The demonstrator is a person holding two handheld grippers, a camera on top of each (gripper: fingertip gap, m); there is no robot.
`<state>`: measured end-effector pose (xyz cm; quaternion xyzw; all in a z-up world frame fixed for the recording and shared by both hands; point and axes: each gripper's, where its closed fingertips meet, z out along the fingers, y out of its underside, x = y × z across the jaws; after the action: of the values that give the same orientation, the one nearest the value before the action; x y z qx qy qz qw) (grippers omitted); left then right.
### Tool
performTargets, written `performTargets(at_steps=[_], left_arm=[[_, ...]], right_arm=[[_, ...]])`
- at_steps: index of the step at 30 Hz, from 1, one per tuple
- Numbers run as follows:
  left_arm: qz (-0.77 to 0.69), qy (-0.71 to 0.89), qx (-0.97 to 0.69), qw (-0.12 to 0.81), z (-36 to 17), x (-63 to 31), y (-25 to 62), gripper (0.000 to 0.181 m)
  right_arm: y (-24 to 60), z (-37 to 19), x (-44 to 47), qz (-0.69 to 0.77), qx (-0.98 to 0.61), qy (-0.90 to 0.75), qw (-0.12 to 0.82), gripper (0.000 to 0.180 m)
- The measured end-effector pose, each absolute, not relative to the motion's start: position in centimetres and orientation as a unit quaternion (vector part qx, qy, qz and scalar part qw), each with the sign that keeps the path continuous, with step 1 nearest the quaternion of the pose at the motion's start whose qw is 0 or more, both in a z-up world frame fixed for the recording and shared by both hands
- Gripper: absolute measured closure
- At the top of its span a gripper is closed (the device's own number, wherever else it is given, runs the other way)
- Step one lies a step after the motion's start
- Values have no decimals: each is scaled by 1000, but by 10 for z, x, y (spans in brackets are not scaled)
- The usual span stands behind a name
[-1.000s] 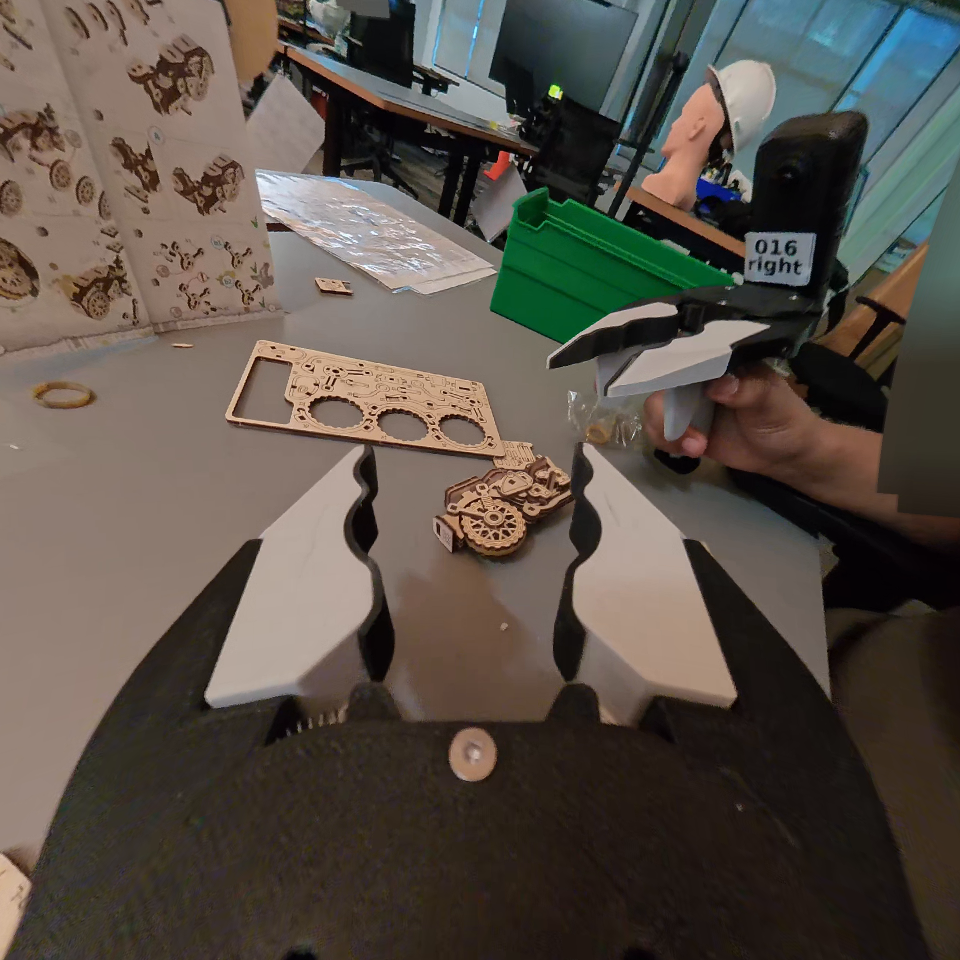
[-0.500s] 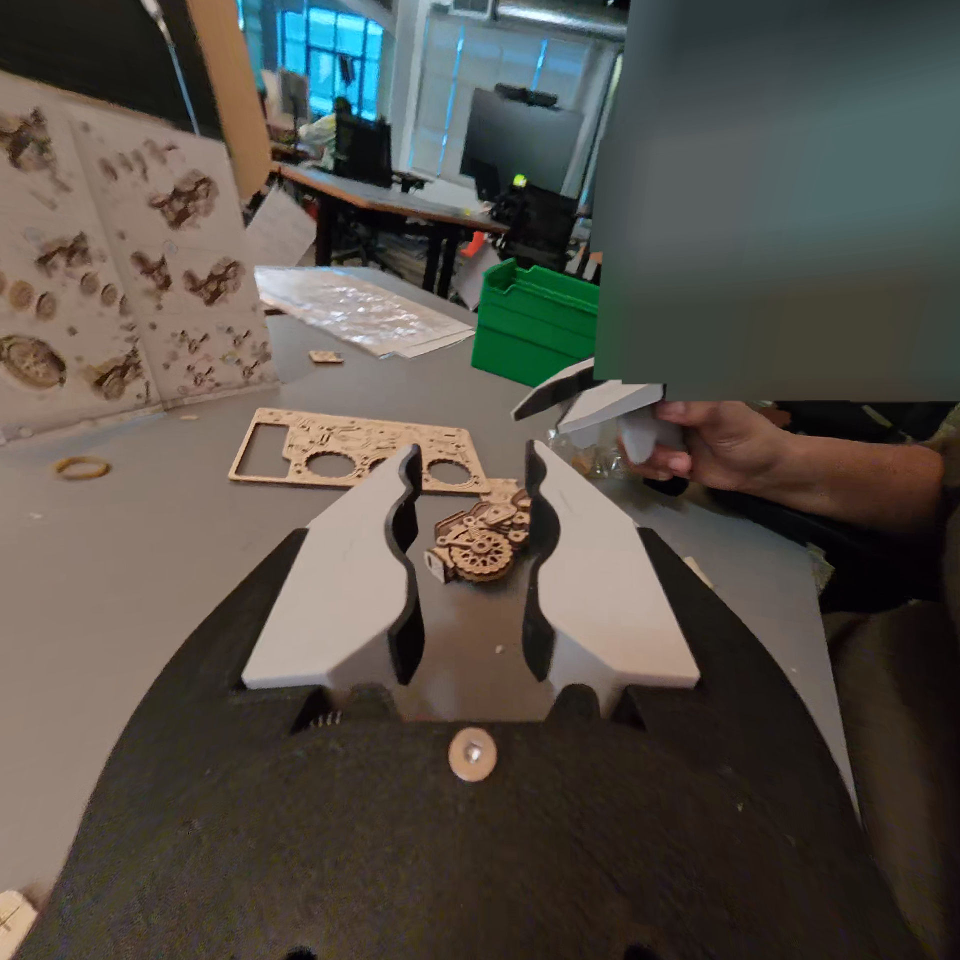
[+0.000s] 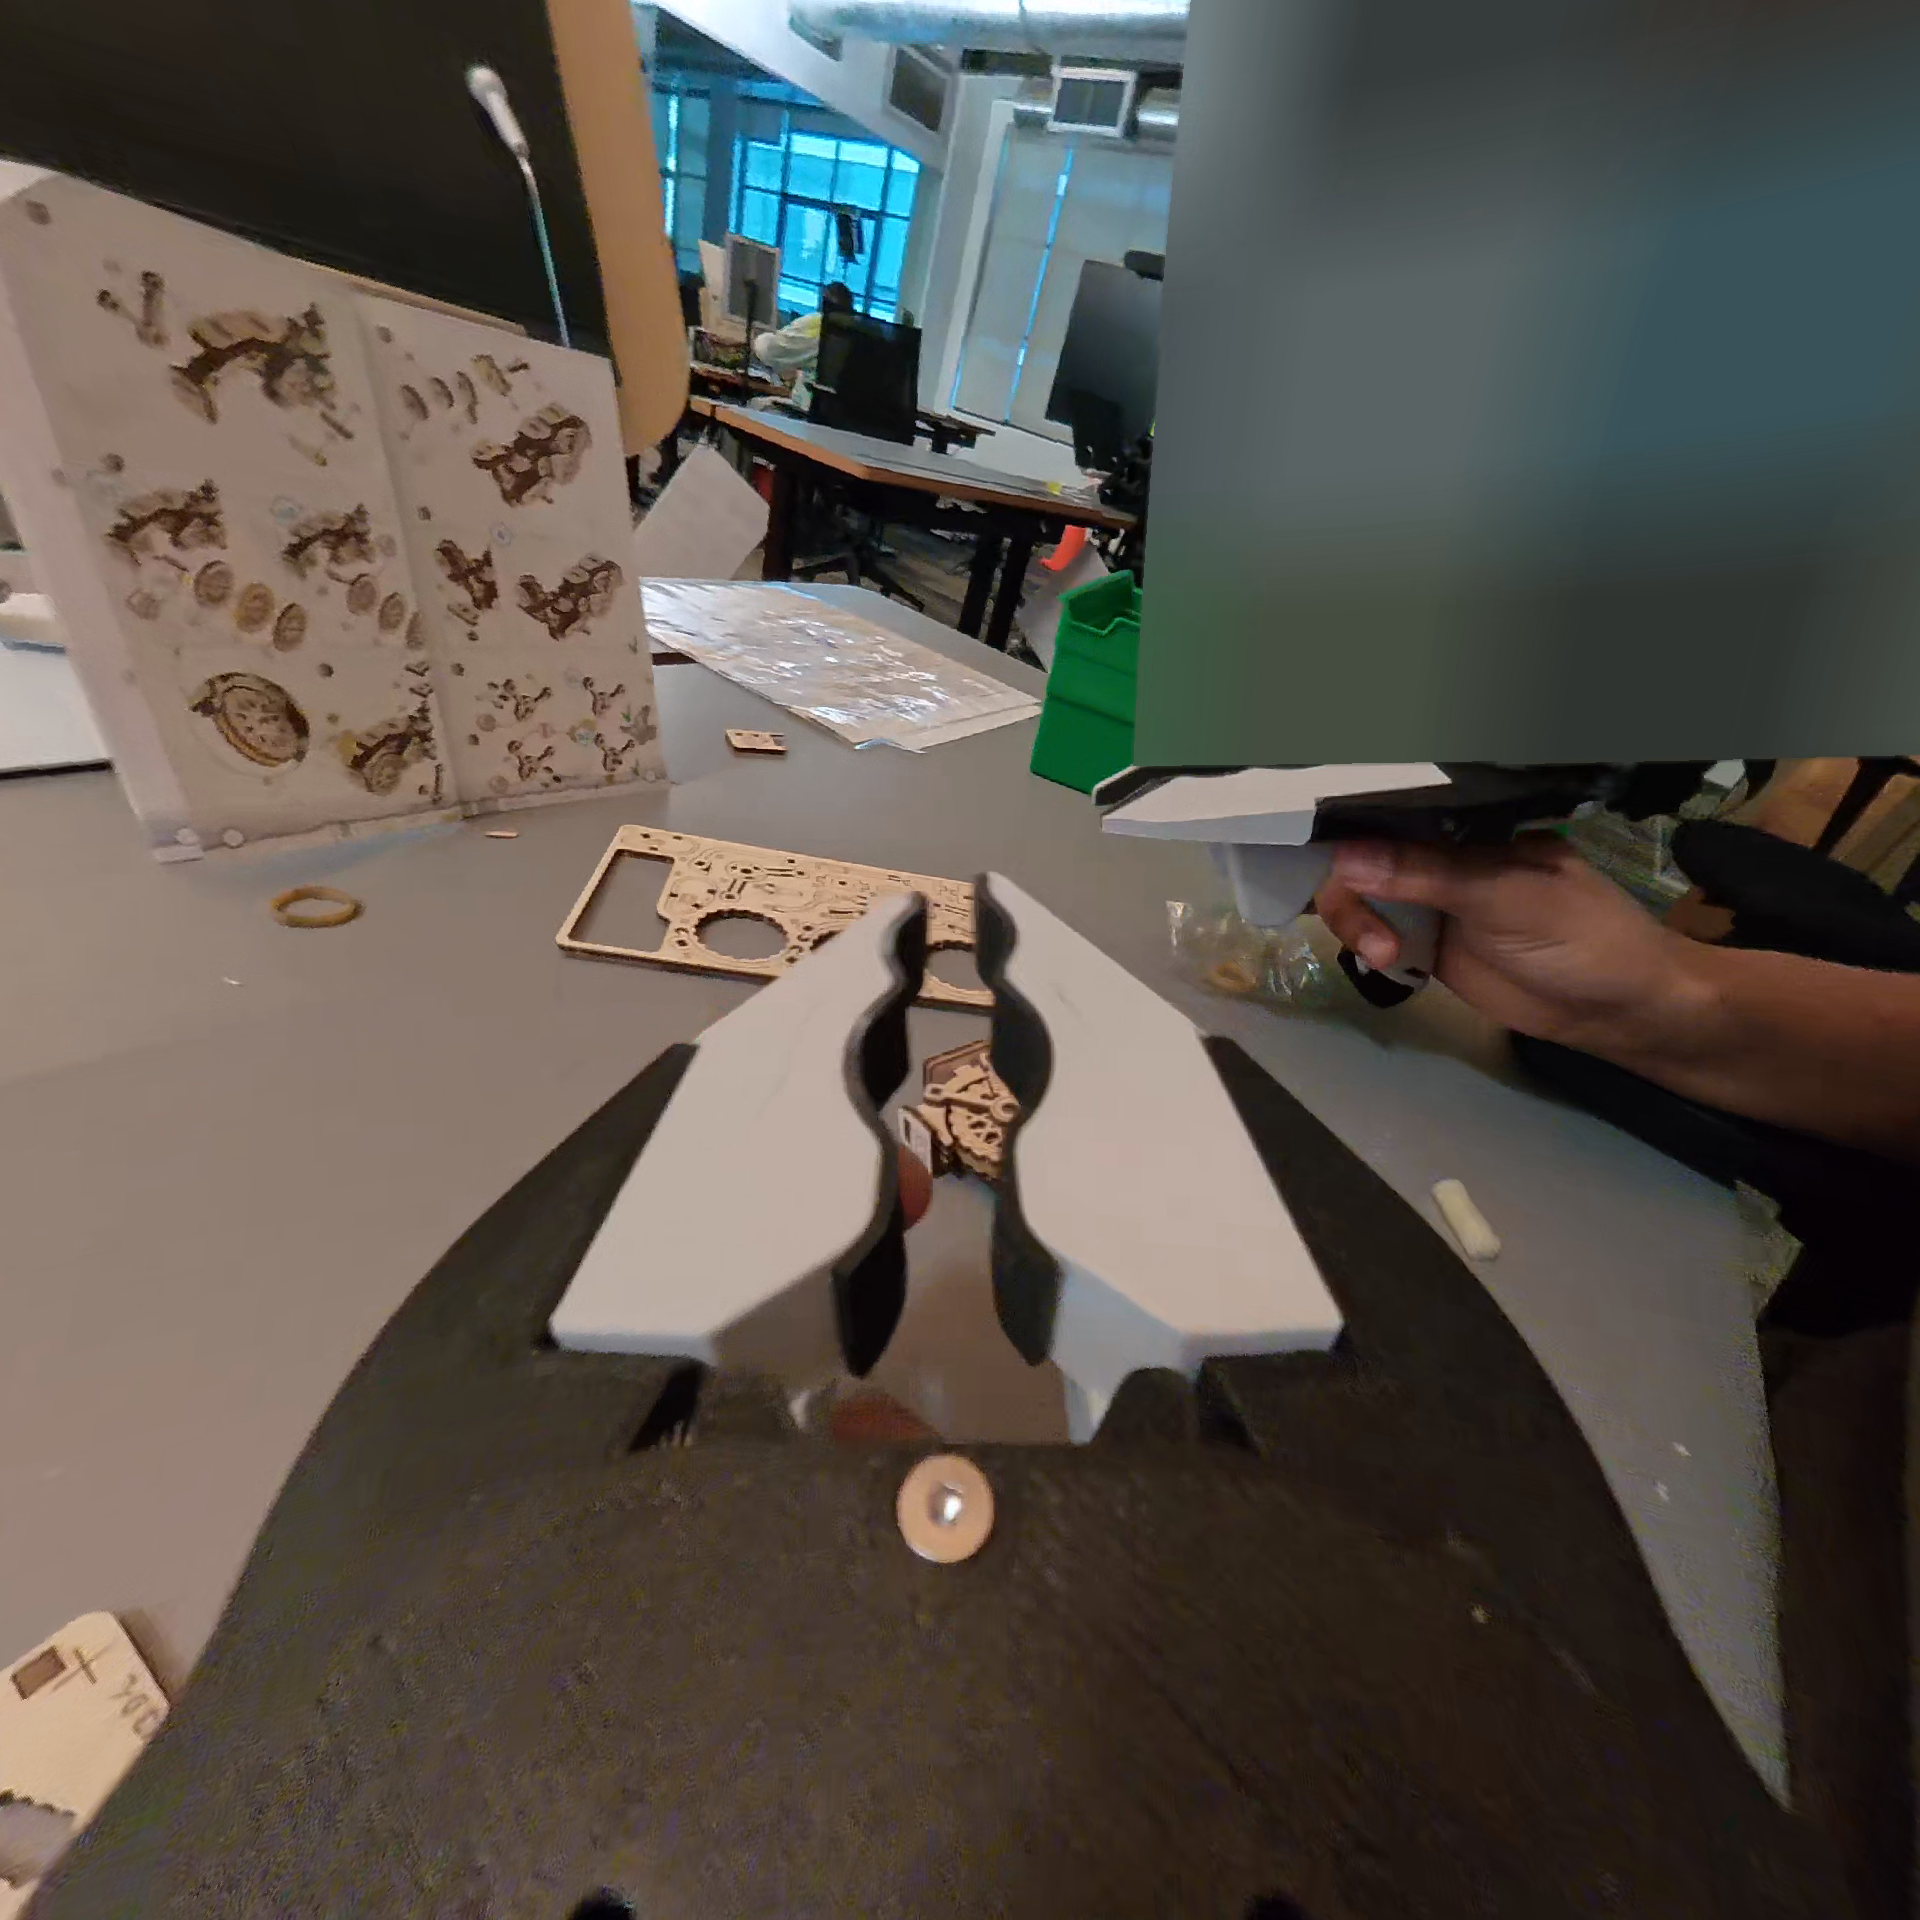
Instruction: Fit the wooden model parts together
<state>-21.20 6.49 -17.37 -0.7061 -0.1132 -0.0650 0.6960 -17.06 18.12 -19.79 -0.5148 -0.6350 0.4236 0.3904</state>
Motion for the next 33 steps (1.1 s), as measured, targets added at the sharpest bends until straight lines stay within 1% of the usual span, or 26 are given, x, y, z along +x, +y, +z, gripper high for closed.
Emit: performTargets(at_steps=[1, 5, 8, 10, 12, 17, 19, 23, 29, 33], left_arm=[[-68, -106, -702, 701, -172, -213, 64, 181], [-69, -107, -703, 699, -172, -219, 63, 181], [-71, -121, -700, 700, -172, -224, 62, 181], [-73, -119, -701, 699, -173, -224, 63, 174], [-68, -119, -704, 697, -173, -224, 64, 170], [-68, -125, -707, 693, -175, -225, 65, 161], [-76, -126, -708, 690, -176, -226, 65, 156], [-92, -138, -711, 683, -179, -228, 66, 152], [-98, -143, -714, 678, -181, -228, 67, 150], [-99, -144, -716, 675, -182, -228, 67, 150]], right_arm=[[183, -198, -171, 409, -511, -641, 402, 169], [184, -194, -172, 327, -467, -666, 481, 167], [183, -185, -171, 318, -443, -632, 551, 180], [181, -179, -168, 310, -411, -618, 595, 180], [174, -178, -167, 312, -386, -627, 600, 180], [169, -179, -165, 411, -439, -607, 520, 180], [165, -180, -163, 463, -450, -600, 472, 167], [164, -176, -162, 549, -493, -556, 382, 157], [165, -190, -165, 557, -528, -552, 324, 150], [161, -200, -165, 556, -547, -560, 279, 150]])
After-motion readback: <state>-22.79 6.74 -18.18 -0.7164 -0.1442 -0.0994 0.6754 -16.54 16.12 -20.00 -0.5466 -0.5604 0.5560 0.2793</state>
